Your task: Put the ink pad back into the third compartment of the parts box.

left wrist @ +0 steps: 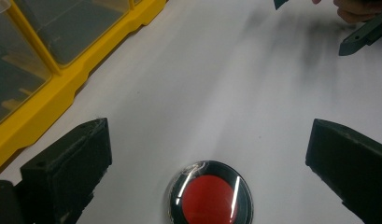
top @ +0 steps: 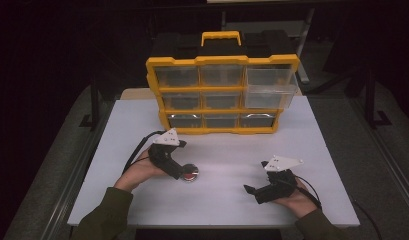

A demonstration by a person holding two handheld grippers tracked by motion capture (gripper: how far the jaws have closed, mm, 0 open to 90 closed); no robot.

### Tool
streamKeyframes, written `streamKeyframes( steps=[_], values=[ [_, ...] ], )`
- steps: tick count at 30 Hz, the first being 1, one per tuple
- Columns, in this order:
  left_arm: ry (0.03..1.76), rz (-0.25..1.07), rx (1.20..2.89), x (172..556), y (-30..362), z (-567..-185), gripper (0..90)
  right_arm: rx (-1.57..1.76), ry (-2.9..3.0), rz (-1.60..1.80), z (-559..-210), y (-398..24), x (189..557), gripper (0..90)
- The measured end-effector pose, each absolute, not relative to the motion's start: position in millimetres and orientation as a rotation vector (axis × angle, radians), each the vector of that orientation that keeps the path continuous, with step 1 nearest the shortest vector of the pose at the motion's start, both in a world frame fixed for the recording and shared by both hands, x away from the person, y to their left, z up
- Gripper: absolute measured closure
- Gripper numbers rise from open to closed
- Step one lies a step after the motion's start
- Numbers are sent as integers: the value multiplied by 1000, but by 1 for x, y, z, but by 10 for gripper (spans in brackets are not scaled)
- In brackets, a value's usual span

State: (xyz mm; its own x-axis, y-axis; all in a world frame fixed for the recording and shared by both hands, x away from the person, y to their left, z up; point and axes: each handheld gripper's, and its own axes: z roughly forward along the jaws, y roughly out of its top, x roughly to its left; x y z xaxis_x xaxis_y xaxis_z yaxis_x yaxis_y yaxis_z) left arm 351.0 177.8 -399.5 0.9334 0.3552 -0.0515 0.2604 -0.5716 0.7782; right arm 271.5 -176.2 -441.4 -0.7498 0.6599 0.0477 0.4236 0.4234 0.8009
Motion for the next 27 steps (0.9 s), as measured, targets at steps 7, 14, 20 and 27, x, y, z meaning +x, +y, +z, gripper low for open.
streamKeyframes(
  steps=[7,14,20,27],
  values=[
    [431,133,2212,354,174,-399,0,940,2406,1238,-441,-176,271,0],
    [426,135,2209,357,169,-399,0,940,2404,1238,-441,-176,271,0],
    [425,140,2211,361,164,-398,0,940,2402,1240,-441,-176,271,0],
    [414,133,2233,361,158,-400,0,941,2399,1241,-441,-176,271,0]
  ],
)
